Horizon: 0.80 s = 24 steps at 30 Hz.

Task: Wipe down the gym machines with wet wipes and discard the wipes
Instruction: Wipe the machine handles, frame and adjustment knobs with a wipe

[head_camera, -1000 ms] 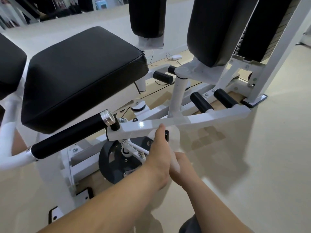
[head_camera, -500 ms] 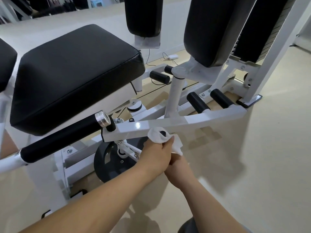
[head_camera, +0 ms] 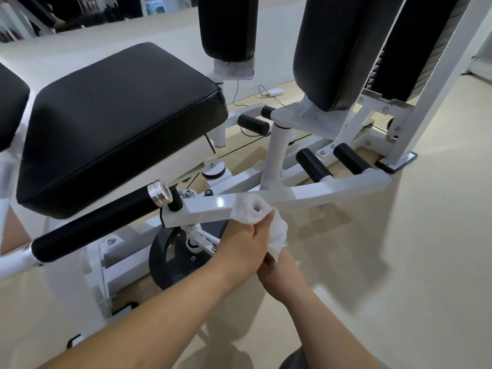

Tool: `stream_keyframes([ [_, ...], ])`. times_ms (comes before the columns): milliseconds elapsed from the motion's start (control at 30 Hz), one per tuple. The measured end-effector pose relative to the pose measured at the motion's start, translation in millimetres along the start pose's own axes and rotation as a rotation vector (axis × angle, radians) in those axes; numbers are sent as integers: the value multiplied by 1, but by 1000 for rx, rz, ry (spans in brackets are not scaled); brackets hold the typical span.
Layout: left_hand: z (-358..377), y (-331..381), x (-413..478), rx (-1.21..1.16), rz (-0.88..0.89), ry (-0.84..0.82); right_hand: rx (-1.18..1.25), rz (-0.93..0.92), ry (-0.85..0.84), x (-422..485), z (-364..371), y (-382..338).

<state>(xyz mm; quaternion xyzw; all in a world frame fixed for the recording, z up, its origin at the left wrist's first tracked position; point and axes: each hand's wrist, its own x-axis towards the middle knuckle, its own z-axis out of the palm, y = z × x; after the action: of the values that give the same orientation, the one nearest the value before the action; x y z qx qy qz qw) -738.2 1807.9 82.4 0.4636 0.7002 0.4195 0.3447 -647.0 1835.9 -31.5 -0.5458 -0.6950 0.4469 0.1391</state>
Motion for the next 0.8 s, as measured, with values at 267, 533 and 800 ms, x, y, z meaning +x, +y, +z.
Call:
stream_keyframes([
  [267, 5, 1, 1, -50, -15, 81, 38, 40, -28, -1, -3, 2],
  [533, 16, -14, 0, -62, -142, 75, -86, -39, -89, -2, -8, -6],
  [800, -11, 65, -12, -37, 277, 2, -98, 54, -54, -7, -13, -13],
])
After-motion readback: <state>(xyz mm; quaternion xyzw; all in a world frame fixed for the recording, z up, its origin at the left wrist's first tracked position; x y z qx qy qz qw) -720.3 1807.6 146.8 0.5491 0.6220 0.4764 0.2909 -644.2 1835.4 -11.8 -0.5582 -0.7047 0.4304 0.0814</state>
